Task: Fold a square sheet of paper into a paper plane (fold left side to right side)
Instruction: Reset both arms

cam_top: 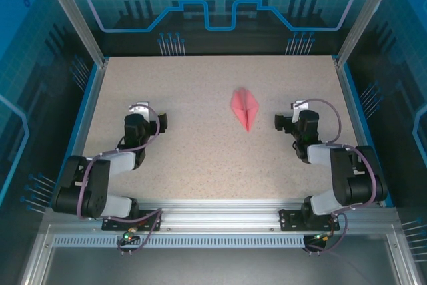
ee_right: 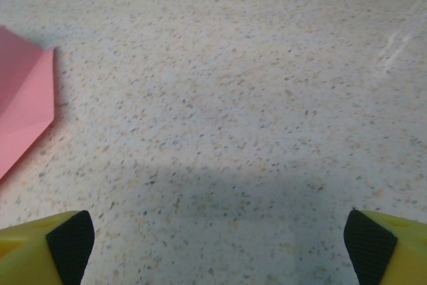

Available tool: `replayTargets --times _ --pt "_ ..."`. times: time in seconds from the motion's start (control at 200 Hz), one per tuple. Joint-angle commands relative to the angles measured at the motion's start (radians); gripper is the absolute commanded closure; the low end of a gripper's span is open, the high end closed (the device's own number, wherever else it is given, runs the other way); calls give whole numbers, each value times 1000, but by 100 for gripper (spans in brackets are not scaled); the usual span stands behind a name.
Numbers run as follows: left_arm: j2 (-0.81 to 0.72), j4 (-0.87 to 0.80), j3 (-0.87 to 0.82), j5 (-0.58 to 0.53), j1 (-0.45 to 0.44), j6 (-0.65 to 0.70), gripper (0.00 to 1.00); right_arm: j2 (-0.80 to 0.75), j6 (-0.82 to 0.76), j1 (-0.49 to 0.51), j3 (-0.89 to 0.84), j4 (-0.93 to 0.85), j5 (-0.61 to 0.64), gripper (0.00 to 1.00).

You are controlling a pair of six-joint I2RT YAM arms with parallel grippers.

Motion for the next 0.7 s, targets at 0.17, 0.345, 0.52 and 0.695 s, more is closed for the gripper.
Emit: replayTargets --times 0.17,0.345,0.52,0.695 --pt "101 69 40 149 56 12 1 11 -31 5 -11 116 -48 0" --pt "101 67 41 148 56 13 1 13 -37 10 -9 114 -37 0" --pt "100 66 42 147 56 13 1 13 -45 17 -4 105 -40 0" --pt "100 66 41 147 56 13 1 13 -56 13 6 87 -78 0"
